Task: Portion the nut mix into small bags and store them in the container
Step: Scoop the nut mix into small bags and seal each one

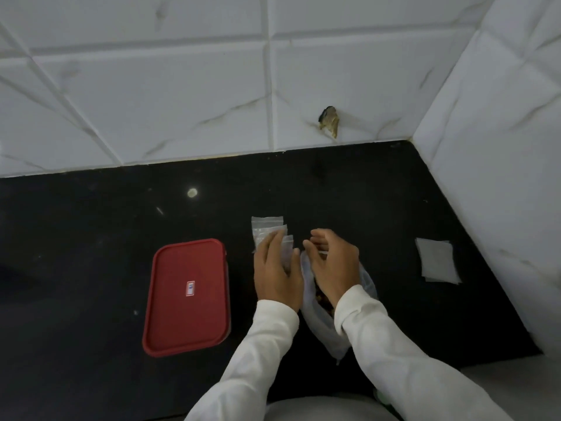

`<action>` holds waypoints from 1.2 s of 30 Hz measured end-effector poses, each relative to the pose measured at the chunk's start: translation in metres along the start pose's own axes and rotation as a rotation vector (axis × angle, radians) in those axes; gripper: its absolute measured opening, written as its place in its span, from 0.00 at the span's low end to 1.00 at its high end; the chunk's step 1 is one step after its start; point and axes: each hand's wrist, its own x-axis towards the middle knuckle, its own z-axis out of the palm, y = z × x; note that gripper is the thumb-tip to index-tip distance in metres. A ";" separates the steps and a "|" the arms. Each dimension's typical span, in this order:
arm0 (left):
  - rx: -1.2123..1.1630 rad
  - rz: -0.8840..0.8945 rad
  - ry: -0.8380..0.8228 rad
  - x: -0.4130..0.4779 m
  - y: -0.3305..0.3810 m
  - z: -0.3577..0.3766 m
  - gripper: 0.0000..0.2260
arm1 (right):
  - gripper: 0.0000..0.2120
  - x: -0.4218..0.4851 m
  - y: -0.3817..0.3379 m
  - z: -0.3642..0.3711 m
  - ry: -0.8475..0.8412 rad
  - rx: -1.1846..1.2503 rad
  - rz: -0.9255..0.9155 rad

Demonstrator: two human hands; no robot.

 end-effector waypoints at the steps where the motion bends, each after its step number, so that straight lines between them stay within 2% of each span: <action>1: 0.015 0.059 -0.060 -0.001 0.011 0.003 0.19 | 0.16 -0.002 0.004 -0.010 -0.009 -0.011 -0.007; 4: 0.000 0.217 -0.205 -0.004 0.046 0.018 0.16 | 0.18 -0.009 0.022 -0.045 0.023 -0.076 0.036; 6: -0.038 0.211 -0.296 -0.006 0.066 0.031 0.15 | 0.19 -0.011 0.035 -0.066 0.083 -0.082 0.045; 11: -0.064 0.006 -0.613 -0.015 0.109 0.095 0.17 | 0.13 -0.011 0.085 -0.115 0.287 -0.086 0.186; 14: -0.145 -0.257 -0.716 -0.024 0.127 0.131 0.17 | 0.12 -0.005 0.120 -0.136 0.377 -0.109 0.280; 17: -0.169 -0.438 -0.722 -0.035 0.135 0.161 0.19 | 0.13 0.004 0.149 -0.151 0.399 -0.118 0.341; 24: -0.153 -0.572 -0.662 -0.049 0.139 0.203 0.21 | 0.19 0.021 0.187 -0.159 0.288 -0.176 0.498; 30: -0.128 -0.578 -0.646 -0.046 0.136 0.213 0.21 | 0.19 0.024 0.196 -0.160 0.247 -0.092 0.528; 36: -0.083 -0.492 -0.644 -0.051 0.138 0.214 0.21 | 0.20 0.022 0.192 -0.167 0.336 0.206 0.559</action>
